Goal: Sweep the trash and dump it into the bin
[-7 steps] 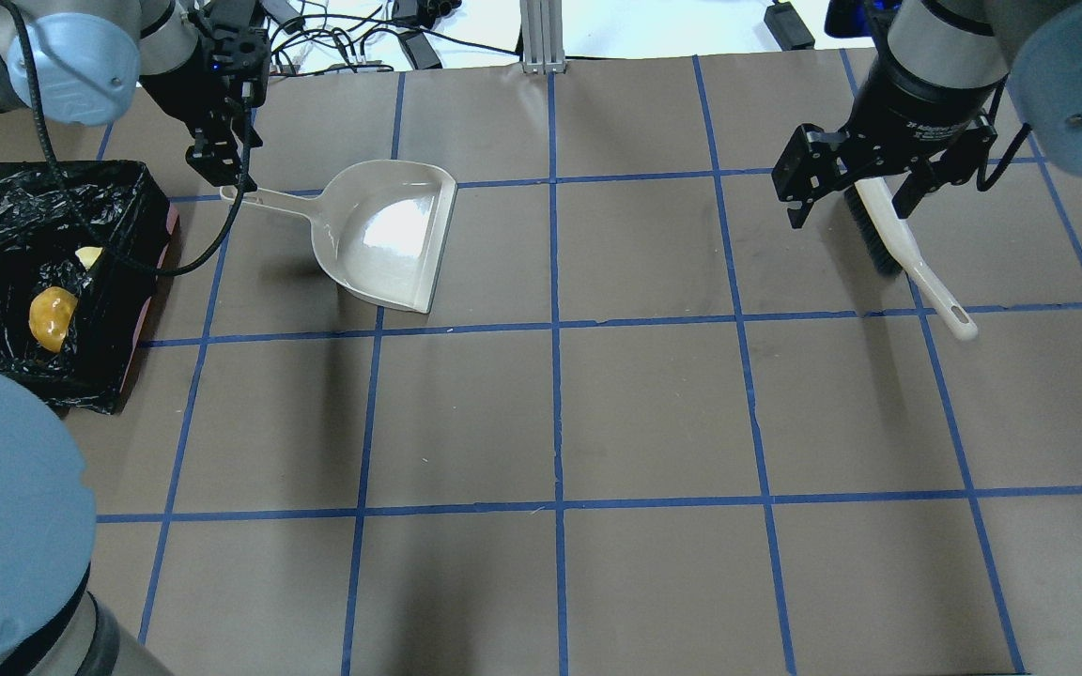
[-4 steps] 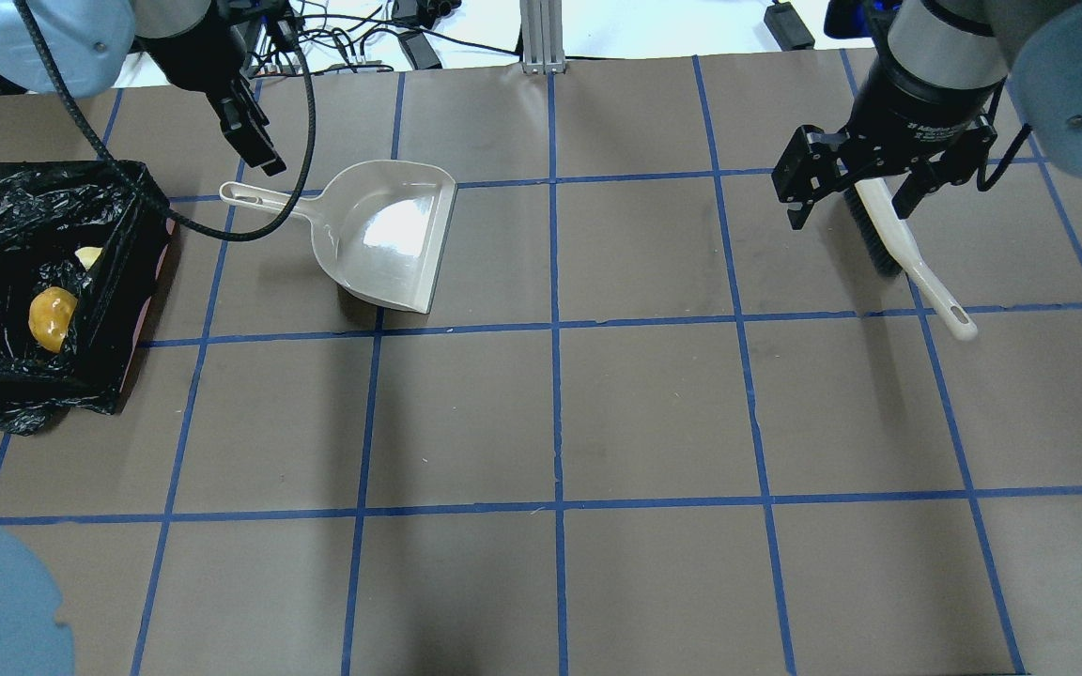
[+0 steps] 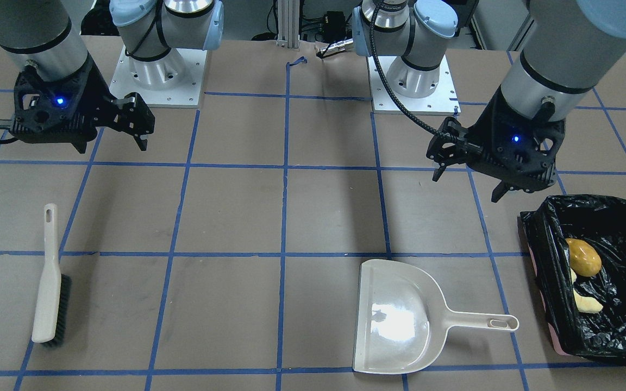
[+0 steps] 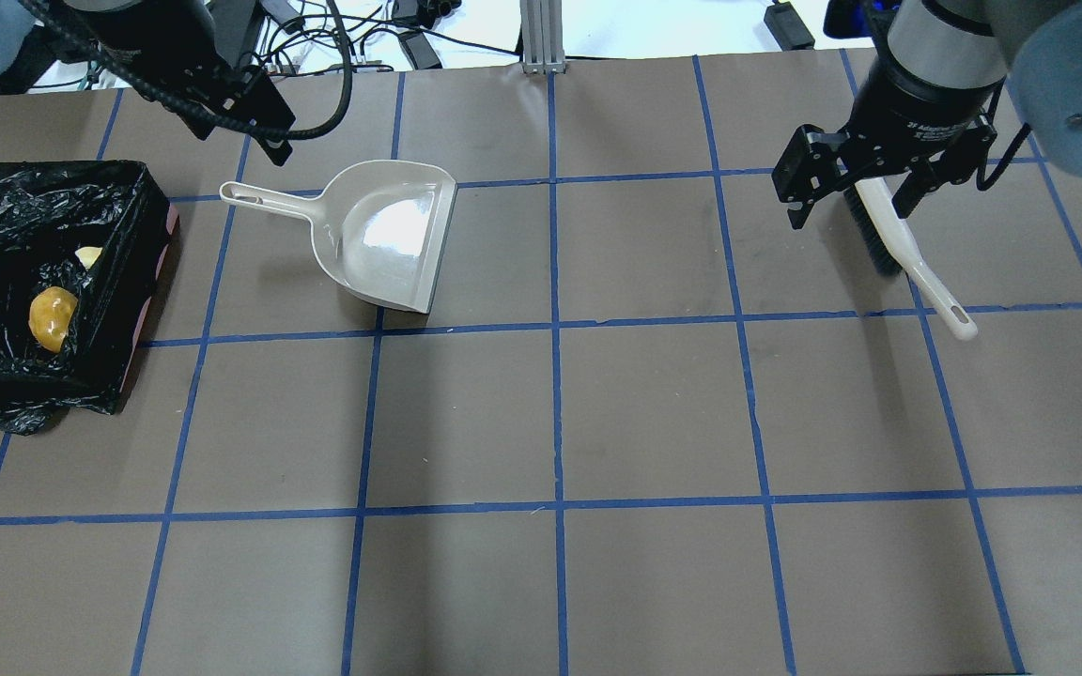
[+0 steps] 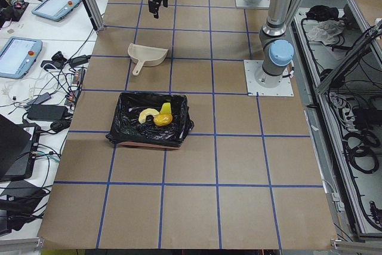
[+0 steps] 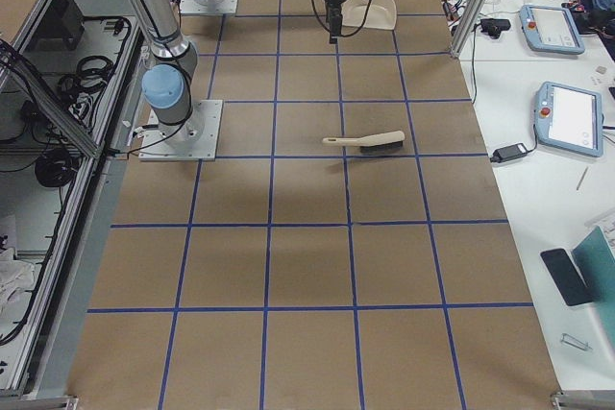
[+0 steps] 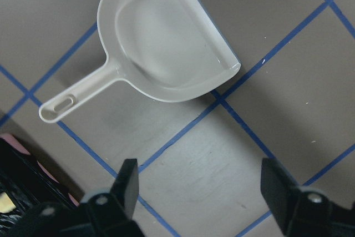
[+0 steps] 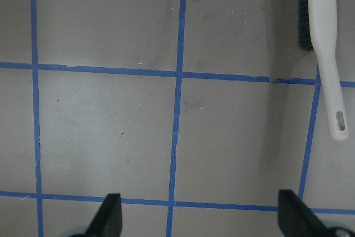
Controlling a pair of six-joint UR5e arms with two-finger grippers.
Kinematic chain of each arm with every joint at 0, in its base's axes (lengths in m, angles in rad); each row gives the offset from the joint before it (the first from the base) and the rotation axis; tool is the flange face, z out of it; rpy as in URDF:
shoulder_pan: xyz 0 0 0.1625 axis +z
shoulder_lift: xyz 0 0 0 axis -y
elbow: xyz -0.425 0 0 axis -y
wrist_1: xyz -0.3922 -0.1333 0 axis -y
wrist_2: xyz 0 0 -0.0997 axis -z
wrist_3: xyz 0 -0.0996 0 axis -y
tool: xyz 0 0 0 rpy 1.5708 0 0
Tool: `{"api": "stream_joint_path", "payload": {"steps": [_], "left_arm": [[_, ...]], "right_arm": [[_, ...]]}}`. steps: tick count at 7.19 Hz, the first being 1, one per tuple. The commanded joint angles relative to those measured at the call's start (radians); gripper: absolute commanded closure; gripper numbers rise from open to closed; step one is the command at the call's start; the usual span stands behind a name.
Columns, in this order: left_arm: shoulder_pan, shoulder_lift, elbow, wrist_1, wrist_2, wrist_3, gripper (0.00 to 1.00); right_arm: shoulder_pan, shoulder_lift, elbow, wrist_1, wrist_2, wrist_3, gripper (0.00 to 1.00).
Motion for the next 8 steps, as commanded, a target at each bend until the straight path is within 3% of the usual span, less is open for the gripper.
{"api": "stream_joint_path", "payload": {"steps": [1,3,8], "left_arm": [[-0.032,0.063,-0.053,-0.008,0.010,-0.236,0.00],[-0.032,0.122,-0.100,-0.011,0.013,-0.382,0.00],[-0.031,0.156,-0.149,0.001,0.010,-0.377,0.00]], "right_arm": [[0.000,0.000,-0.001,0.001,0.000,0.010,0.00],[0.000,0.000,0.001,0.001,-0.001,0.012,0.00],[0.000,0.000,0.001,0.000,-0.001,0.012,0.00]]}}
